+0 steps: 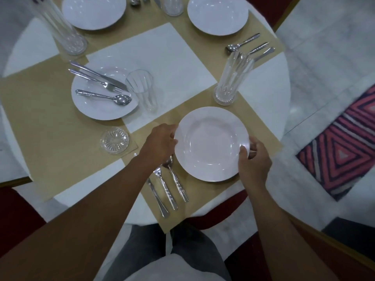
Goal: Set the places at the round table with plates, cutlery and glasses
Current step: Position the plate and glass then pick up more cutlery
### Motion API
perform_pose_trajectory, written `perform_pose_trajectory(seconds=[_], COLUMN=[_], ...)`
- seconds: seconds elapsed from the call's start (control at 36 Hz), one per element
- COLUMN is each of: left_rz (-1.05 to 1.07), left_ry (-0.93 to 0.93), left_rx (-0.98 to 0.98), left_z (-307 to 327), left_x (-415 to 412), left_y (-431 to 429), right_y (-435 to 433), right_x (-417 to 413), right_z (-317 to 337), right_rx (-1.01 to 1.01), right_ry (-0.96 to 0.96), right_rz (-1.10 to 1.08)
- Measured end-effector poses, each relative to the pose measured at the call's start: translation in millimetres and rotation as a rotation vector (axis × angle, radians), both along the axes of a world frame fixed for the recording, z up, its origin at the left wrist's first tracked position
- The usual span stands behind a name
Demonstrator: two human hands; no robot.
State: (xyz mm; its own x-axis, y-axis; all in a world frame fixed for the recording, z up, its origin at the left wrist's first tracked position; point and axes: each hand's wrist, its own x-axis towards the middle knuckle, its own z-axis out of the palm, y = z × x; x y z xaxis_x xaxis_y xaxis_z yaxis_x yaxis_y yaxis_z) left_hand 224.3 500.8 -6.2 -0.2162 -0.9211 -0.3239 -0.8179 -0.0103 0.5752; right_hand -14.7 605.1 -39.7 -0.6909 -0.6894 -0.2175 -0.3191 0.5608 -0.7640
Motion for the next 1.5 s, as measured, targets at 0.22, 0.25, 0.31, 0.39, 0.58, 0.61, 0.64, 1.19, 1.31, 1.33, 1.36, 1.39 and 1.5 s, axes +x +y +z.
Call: perform_pose_trajectory(seconds=[0.22, 0.25, 0.31, 0.39, 0.58, 0.61, 0.64, 1.19, 1.31, 1.33, 1.36, 1.39, 1.5], left_rz=[0.03, 0.03, 0.037, 0.043, 0.036, 0.044, 0.053, 0.145, 0.082, 0.069, 0.054, 0.033, -0.05], left_ry=[0.02, 0.013, 0.02, 0.034, 0.031, 0.037, 0.046, 0.16, 0.091, 0.08, 0.067, 0.047, -0.053], left_rx=[-0.019, -0.024, -0.035, -0.019, 0.026, 0.036, 0.047, -0.223, -0.16, -0.153, -0.156, -0.166, -0.13], left_z=[-2, -3, -5, -6, -6, -7, -9, -24, -40, -43, -46, -49, -57], left_x=[-5, -6, -8, -9, -11, -11, -11, 88, 107, 110, 113, 115, 118], left_y=[6, 7, 8, 9, 8, 9, 9, 78, 115, 124, 133, 140, 159], right_y=[-5, -7, -9, -11, -13, -12, -12, 23, 38, 40, 42, 44, 53], right_x=[-9, -11, -13, -17, -18, -18, -17, 87, 132, 141, 149, 156, 180], right_z=[0, 0, 1, 2, 5, 5, 5, 42, 27, 22, 17, 12, 8], right_rx=[0.015, 0.016, 0.017, 0.018, 0.021, 0.021, 0.022, -0.287, -0.172, -0.092, -0.014, 0.054, 0.16], right_ry=[0.002, 0.004, 0.008, 0.021, 0.035, 0.036, 0.037, 0.261, 0.241, 0.224, 0.23, 0.255, 0.218], right_rz=[0.027, 0.029, 0.037, 0.059, 0.093, 0.09, 0.086, 0.469, 0.752, 0.819, 0.893, 0.965, 0.941])
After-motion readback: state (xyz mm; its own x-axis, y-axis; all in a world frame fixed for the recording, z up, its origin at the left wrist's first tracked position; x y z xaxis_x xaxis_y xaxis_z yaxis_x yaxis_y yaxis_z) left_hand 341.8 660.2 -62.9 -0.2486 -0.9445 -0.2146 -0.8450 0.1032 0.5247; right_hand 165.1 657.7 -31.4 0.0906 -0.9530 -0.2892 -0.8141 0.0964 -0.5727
